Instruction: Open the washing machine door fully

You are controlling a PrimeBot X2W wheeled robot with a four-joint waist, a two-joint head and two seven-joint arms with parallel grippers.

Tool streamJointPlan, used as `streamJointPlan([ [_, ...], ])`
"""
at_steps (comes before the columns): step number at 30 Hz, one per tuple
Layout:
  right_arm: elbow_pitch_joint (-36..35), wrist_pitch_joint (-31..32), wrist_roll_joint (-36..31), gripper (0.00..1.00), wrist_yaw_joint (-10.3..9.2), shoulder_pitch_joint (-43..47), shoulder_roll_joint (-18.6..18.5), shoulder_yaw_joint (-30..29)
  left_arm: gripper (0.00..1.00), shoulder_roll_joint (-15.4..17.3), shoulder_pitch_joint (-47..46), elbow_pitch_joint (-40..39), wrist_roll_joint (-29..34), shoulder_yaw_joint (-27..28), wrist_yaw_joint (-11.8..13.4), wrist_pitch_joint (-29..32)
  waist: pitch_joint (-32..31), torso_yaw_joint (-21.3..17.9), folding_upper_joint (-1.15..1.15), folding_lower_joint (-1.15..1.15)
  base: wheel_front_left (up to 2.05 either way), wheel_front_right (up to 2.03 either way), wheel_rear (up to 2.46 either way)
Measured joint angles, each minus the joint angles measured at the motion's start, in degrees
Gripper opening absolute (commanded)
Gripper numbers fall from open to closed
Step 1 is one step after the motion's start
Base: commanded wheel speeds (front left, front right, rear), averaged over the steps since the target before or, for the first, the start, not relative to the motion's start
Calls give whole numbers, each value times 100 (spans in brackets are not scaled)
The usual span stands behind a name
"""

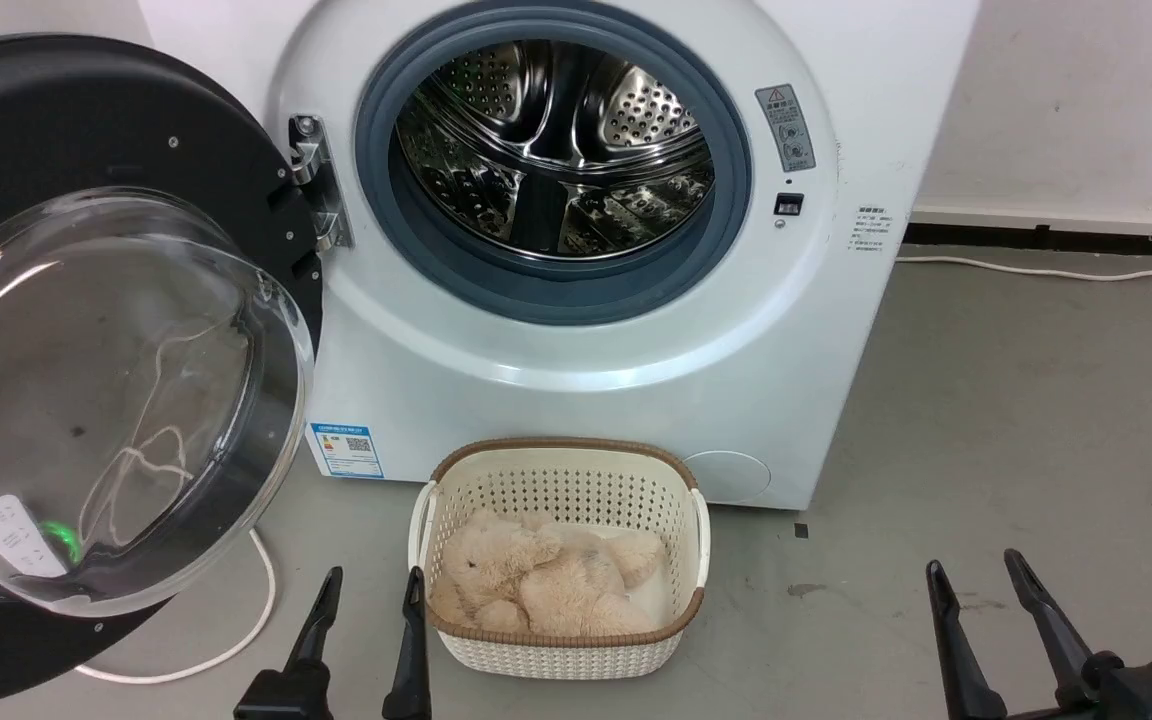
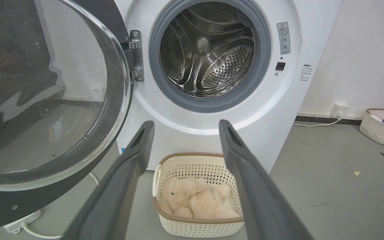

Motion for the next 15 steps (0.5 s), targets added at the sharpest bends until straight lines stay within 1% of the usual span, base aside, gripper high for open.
streamJointPlan([
  [6,16,0,0,100,0,0,0,11,100,-19,0,12,48,24,-10,0,-9,1,0,0,0,0,0],
  [10,24,0,0,100,0,0,0,20,100,-34,0,18,48,59,-60,0,-12,3,0,0,0,0,0],
  [11,24,1,-2,0,0,0,0,22,0,-32,-1,13,48,62,-65,2,-12,3,0,0,0,0,0],
  [15,24,5,-2,0,0,0,-1,29,0,-26,-1,11,47,47,-66,3,-11,3,0,0,0,0,0],
])
